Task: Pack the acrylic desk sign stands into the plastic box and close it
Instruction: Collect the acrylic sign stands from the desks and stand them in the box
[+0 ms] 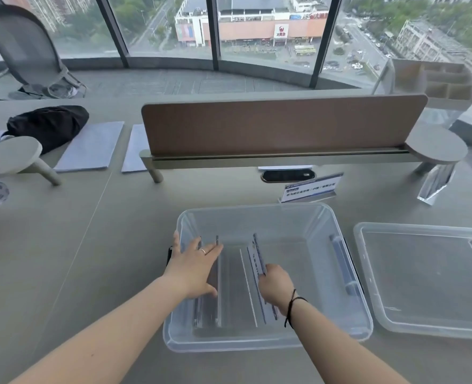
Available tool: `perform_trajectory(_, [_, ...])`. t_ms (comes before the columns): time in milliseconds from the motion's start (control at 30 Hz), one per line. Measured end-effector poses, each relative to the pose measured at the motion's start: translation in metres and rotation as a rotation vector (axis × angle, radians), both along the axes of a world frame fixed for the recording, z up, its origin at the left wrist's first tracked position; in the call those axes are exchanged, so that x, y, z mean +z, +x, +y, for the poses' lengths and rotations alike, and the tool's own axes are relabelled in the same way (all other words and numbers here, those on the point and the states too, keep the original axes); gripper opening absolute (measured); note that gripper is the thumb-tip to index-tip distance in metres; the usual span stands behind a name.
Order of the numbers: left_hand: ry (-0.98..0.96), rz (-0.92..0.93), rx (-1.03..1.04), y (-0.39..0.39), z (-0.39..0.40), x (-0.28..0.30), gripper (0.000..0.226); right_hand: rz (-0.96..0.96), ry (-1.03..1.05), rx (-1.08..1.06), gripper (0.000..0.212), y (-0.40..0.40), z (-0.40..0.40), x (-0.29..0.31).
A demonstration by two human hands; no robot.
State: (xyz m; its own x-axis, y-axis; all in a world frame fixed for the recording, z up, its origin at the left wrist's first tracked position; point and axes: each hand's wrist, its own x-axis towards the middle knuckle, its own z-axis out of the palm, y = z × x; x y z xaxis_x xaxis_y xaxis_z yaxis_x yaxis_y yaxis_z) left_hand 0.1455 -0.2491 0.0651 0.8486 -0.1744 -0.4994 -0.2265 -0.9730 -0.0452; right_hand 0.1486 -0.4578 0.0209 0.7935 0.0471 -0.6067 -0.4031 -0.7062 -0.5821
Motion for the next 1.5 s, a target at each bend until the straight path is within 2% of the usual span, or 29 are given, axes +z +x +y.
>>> perform_trajectory(133, [0.048,0.019,0.034,0.000,-0.002,0.001,0.116,0.036,0.029,-0.016,0.016,0.001,0.013,-0.003])
perform_trajectory(267, [0.038,0.035,0.099,-0.002,0.001,-0.001,0.115,0.084,0.068,0.029,0.051,-0.003,0.022,0.000])
perform_trajectory(467, [0.030,0.029,0.114,-0.001,0.004,-0.004,0.118,0.237,0.254,-0.076,0.065,-0.008,0.025,0.003])
perform_trajectory(1500, [0.083,0.075,0.138,0.000,-0.003,0.001,0.122,0.282,0.313,0.002,0.065,-0.011,0.037,0.000])
